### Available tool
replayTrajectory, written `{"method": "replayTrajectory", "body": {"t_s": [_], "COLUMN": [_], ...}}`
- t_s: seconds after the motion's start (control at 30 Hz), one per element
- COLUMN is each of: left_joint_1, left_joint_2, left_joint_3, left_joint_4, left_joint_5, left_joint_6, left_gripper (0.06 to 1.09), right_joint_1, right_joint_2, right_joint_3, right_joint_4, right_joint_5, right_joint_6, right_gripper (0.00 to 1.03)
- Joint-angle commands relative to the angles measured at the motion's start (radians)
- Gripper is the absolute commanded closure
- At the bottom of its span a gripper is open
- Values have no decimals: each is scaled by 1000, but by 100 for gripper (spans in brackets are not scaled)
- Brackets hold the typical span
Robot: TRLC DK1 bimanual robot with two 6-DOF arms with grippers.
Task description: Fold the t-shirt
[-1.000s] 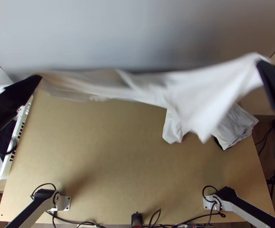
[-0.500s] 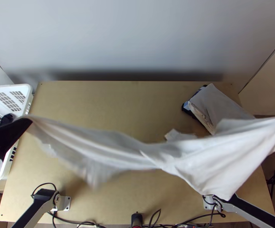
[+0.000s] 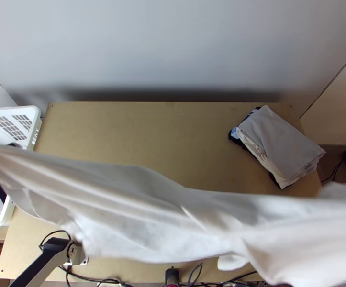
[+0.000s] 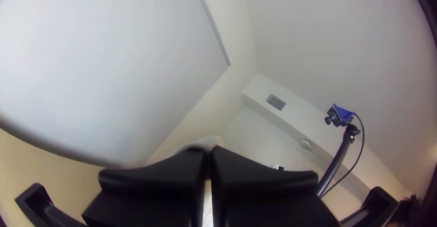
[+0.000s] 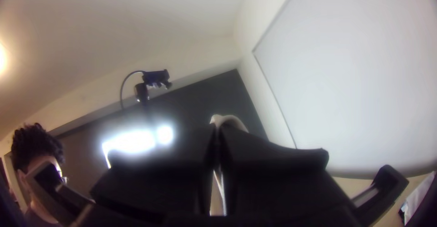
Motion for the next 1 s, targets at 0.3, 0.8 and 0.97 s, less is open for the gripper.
{"method": "replayTrajectory", "body": {"t_s": [0.3, 0.8, 0.97], "left_joint_1": [9, 10, 30], "left_joint_2": [-64, -110, -165], "left_joint_3": [-179, -107, -286], "left_joint_4": [38, 92, 126], "left_joint_5": [49, 198, 269], "left_joint_6": [-48, -149, -164], "left_gripper": [105, 105, 105], "right_joint_1": [57, 75, 72], "right_joint_2": [-56, -37, -111], "right_joint_3": [-174, -88, -310], "right_joint_4": [-17, -6, 3], "right_joint_5": [-177, -408, -420], "right_joint_6": [105, 210, 199], "right_gripper": [100, 100, 100]}}
